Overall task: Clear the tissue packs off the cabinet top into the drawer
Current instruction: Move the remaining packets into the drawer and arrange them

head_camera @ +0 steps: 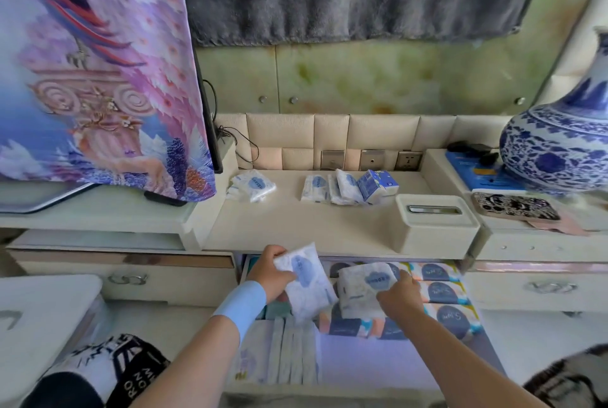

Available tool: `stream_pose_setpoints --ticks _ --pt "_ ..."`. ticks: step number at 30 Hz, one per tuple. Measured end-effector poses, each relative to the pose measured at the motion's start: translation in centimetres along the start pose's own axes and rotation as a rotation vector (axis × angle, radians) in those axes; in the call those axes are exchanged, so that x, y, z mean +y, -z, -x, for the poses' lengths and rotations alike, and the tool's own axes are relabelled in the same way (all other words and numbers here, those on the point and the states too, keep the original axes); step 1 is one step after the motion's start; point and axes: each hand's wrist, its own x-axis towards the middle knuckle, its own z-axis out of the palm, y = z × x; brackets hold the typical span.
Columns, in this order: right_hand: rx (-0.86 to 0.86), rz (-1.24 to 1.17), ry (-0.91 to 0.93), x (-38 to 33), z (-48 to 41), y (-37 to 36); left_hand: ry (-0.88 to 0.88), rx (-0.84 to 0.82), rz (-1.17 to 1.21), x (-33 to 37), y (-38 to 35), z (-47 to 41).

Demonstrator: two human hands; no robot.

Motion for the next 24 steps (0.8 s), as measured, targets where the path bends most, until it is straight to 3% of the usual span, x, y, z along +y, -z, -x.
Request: stream_pose_setpoints --ticks 3,5,9,11,13,16,22,24 --pt "0.008 0.044 0.139 -1.3 0.5 0.5 -0.013 -0.048 0.083 0.6 -0.2 0.6" --pt "-0.070 -0.061 0.136 -2.9 1.5 1.2 -0.014 -0.087 0.152 1.0 -0.6 0.9" --pt "-0.587 -0.598 -0.155 -4.6 4.6 2.9 -0.070 -0.180 0.137 1.6 -2.4 1.6" --pt "-0.687 -0.706 -0.171 -3.7 5.1 2.7 -0.082 -0.282 0.004 1.7 -3.5 1.9" --pt "-0.647 -0.684 -0.153 -2.8 5.0 2.0 -0.068 -0.433 -0.204 1.5 -4.3 2.0" --pt "-0.549 -0.511 -0.045 -2.0 4.8 0.6 0.039 -0.599 -0.292 1.1 -5.4 1.7" --pt "-0.643 -0.547 0.047 -1.5 5.2 -1.7 -0.021 -0.405 -0.598 -1.3 -7.2 1.2" --pt "-0.496 -0.382 0.171 -1.8 4.1 -1.6 -0.004 -0.392 -0.530 -1.5 -7.1 0.7"
